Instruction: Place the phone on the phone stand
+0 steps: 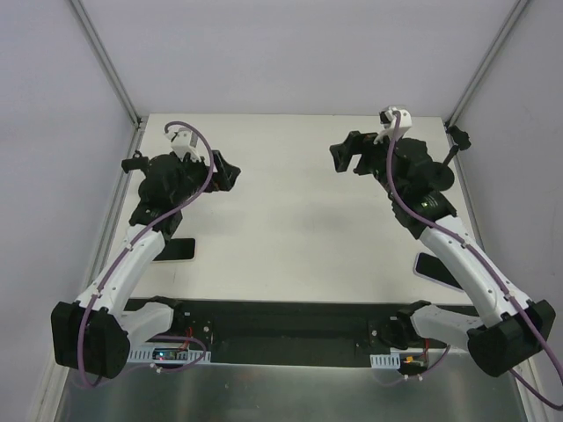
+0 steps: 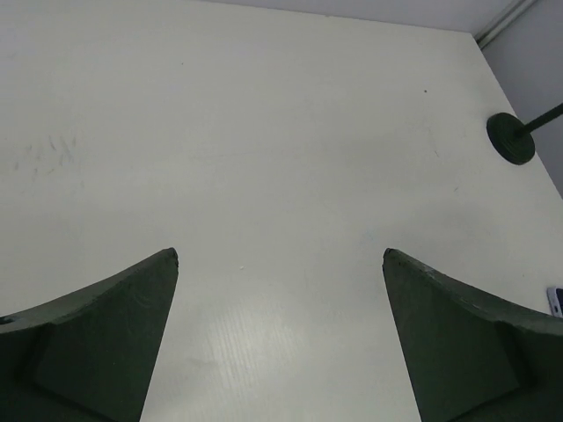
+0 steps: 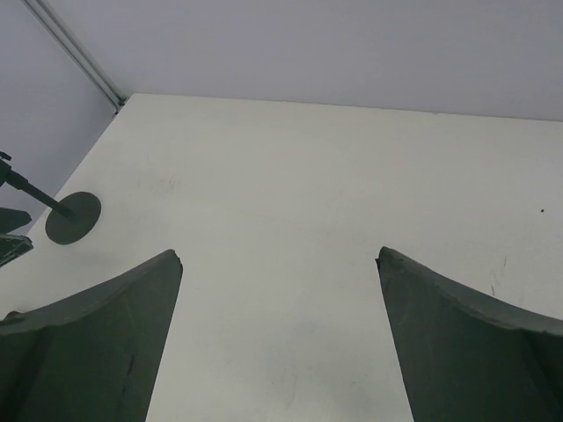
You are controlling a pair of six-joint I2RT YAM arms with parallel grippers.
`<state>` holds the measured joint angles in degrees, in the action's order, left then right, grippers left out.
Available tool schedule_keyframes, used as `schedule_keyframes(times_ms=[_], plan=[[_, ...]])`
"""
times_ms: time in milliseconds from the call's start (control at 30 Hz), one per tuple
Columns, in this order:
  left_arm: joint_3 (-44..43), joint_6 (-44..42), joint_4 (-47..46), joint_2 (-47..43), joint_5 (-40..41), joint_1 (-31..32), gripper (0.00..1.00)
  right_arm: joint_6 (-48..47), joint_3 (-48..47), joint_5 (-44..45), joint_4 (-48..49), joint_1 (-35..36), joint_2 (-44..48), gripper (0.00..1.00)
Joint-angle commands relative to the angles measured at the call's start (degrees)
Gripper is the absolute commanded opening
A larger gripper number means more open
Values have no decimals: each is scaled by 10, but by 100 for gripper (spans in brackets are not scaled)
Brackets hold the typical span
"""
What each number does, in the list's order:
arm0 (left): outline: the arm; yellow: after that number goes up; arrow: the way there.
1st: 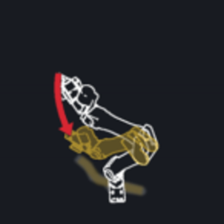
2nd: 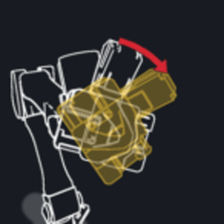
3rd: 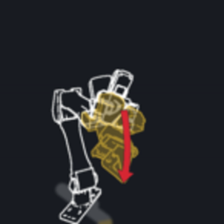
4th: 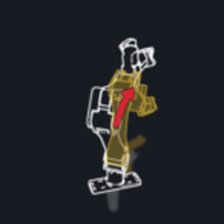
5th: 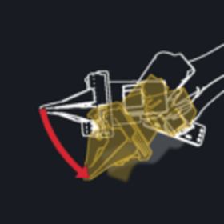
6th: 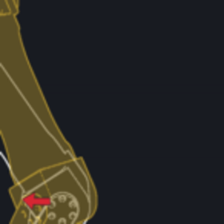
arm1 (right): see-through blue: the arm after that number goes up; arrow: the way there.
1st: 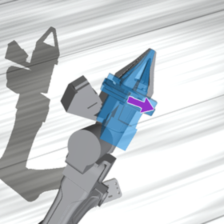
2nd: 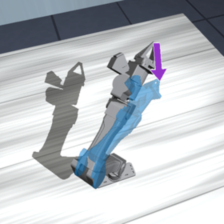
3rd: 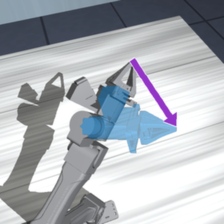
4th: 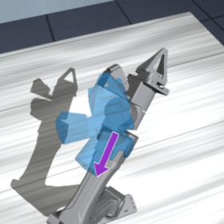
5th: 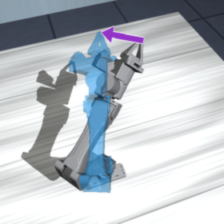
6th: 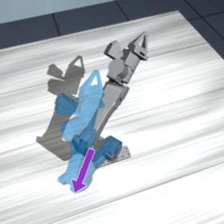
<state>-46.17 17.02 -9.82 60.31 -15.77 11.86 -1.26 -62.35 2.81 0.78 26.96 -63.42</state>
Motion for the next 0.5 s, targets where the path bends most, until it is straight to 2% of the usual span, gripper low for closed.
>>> schedule_keyframes(times_ms=[0, 67, 167, 333, 467], plan=[[-55, 79, 50, 15, 74, -38, 99, 5, -45, -4, 6, 9, -49, 96], [-65, 142, 67, 29, 41, -73, 99, -8, -55, -54, 5, 11, -77, 96], [-65, 237, 77, 38, 32, -151, 99, -24, -65, -88, 5, 13, -102, 96], [-95, 310, 96, 62, 30, -243, 99, -35, -66, -92, 5, 13, -124, 96], [-109, 404, 95, 82, 1, -319, 99, -45, -67, -82, 2, 13, -134, 96]])
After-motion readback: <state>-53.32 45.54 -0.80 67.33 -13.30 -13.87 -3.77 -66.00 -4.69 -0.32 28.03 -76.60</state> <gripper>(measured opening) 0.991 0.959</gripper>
